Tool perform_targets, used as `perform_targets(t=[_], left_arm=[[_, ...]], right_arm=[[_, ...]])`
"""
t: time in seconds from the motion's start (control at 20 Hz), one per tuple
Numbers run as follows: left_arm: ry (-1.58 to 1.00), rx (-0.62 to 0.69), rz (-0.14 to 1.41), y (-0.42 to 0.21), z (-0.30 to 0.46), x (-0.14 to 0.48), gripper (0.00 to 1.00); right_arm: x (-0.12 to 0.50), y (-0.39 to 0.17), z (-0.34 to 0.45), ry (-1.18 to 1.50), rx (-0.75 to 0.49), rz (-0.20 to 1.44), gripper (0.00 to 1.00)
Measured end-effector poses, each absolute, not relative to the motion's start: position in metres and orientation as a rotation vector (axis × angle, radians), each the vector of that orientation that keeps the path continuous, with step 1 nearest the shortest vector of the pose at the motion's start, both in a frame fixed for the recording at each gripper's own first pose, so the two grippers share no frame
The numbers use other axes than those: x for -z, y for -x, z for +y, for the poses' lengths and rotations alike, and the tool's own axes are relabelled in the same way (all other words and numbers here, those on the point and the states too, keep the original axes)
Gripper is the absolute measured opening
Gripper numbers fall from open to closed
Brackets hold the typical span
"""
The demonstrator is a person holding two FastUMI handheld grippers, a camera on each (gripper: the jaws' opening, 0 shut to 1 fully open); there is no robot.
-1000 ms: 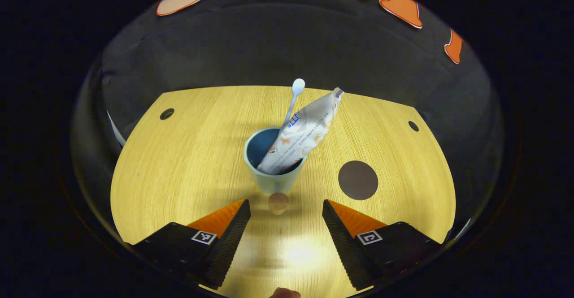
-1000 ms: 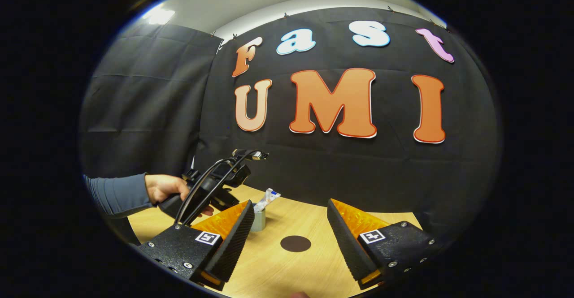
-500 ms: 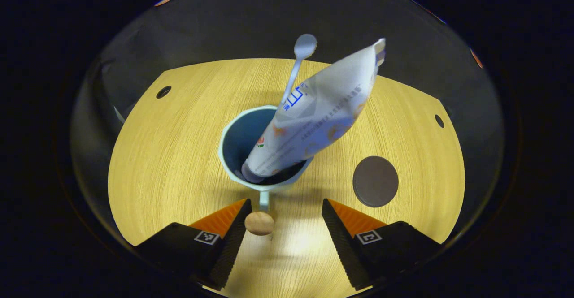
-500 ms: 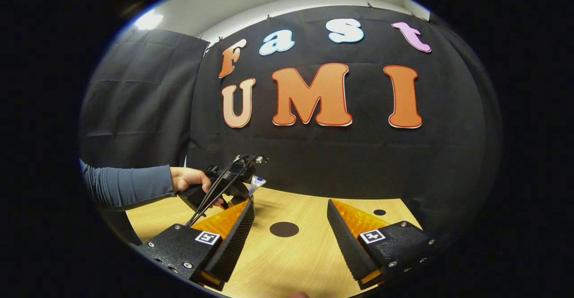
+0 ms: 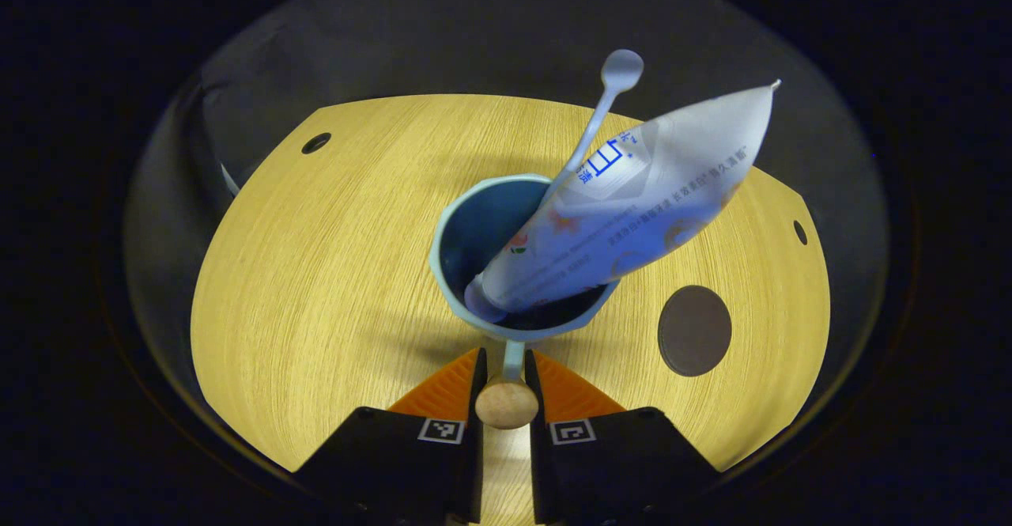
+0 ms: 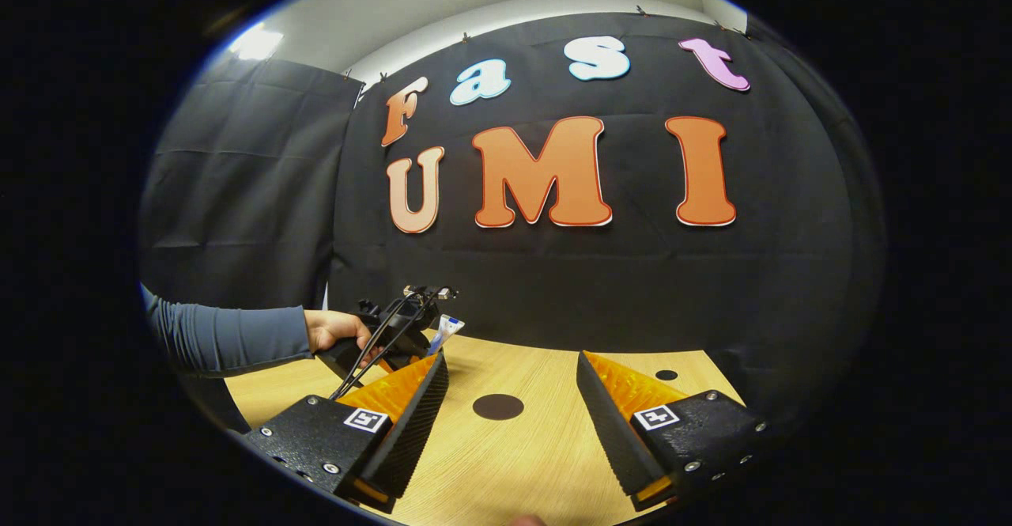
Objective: Put the toothbrush and toothpaste on the desktop into the cup, then pick up the cup and place it on the coaster on the desktop.
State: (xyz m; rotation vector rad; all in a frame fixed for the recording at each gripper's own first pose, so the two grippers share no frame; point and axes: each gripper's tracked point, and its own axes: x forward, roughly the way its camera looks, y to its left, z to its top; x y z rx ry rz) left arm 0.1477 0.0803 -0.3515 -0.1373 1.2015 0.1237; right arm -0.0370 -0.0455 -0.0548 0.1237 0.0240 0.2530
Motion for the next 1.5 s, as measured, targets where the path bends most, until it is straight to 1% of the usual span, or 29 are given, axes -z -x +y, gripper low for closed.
perform_targets(t=[0.1,0.15,0.2,0.3,0.4,0.45,0.5,0.55,0.6,0.65,0.9,0.95,1.0,1.15,1.2,1.3,1.35,1.4,1.45,1.5], left_arm=[[0.124,-0.116,1.179,-0.15,0.08,0.351,0.22],[0.102,-0.109,1.158,-0.152,0.082,0.347,0.22],[0.087,-0.102,1.13,-0.154,0.084,0.34,0.22],[0.08,-0.084,1.104,-0.152,0.077,0.326,0.22],[0.055,-0.08,1.108,-0.149,0.076,0.327,0.22],[0.053,-0.08,1.109,-0.151,0.078,0.33,0.22],[0.064,-0.081,1.111,-0.152,0.075,0.336,0.22],[0.077,-0.084,1.12,-0.152,0.074,0.338,0.22],[0.076,-0.079,1.127,-0.153,0.075,0.34,0.22],[0.082,-0.076,1.136,-0.154,0.075,0.341,0.22],[0.093,-0.06,1.16,-0.153,0.077,0.345,0.22],[0.086,-0.055,1.153,-0.154,0.077,0.344,0.22],[0.077,-0.052,1.158,-0.155,0.077,0.348,0.26],[0.073,-0.064,1.181,-0.156,0.078,0.36,0.28],[0.078,-0.07,1.194,-0.153,0.077,0.364,0.3],[0.121,-0.083,1.182,-0.159,0.076,0.37,0.31],[0.123,-0.086,1.17,-0.163,0.076,0.368,0.3],[0.115,-0.085,1.174,-0.164,0.074,0.367,0.27],[0.113,-0.085,1.164,-0.168,0.071,0.363,0.27],[0.114,-0.089,1.159,-0.164,0.073,0.36,0.25]], right_arm=[[0.057,0.038,-0.046,-0.128,-0.25,0.028,0.97],[0.058,0.038,-0.047,-0.129,-0.251,0.029,1.0],[0.058,0.039,-0.047,-0.13,-0.246,0.031,0.98],[0.062,0.04,-0.048,-0.134,-0.24,0.038,0.97],[0.065,0.039,-0.05,-0.151,-0.233,0.047,0.98],[0.066,0.039,-0.048,-0.161,-0.234,0.057,1.0],[0.067,0.04,-0.047,-0.167,-0.238,0.064,0.97],[0.069,0.04,-0.048,-0.17,-0.233,0.068,0.97],[0.07,0.041,-0.049,-0.168,-0.231,0.07,1.0],[0.07,0.042,-0.05,-0.168,-0.228,0.072,0.98],[0.074,0.04,-0.047,-0.167,-0.231,0.071,0.98],[0.076,0.041,-0.045,-0.167,-0.236,0.072,0.98],[0.076,0.039,-0.043,-0.168,-0.235,0.074,0.97],[0.08,0.037,-0.039,-0.168,-0.241,0.081,0.97],[0.082,0.036,-0.037,-0.164,-0.243,0.084,0.97],[0.086,0.035,-0.038,-0.154,-0.239,0.088,0.97],[0.087,0.034,-0.039,-0.154,-0.236,0.091,0.97],[0.088,0.033,-0.04,-0.157,-0.235,0.095,1.0],[0.089,0.031,-0.04,-0.162,-0.232,0.099,0.97],[0.09,0.03,-0.04,-0.168,-0.23,0.099,0.98]])
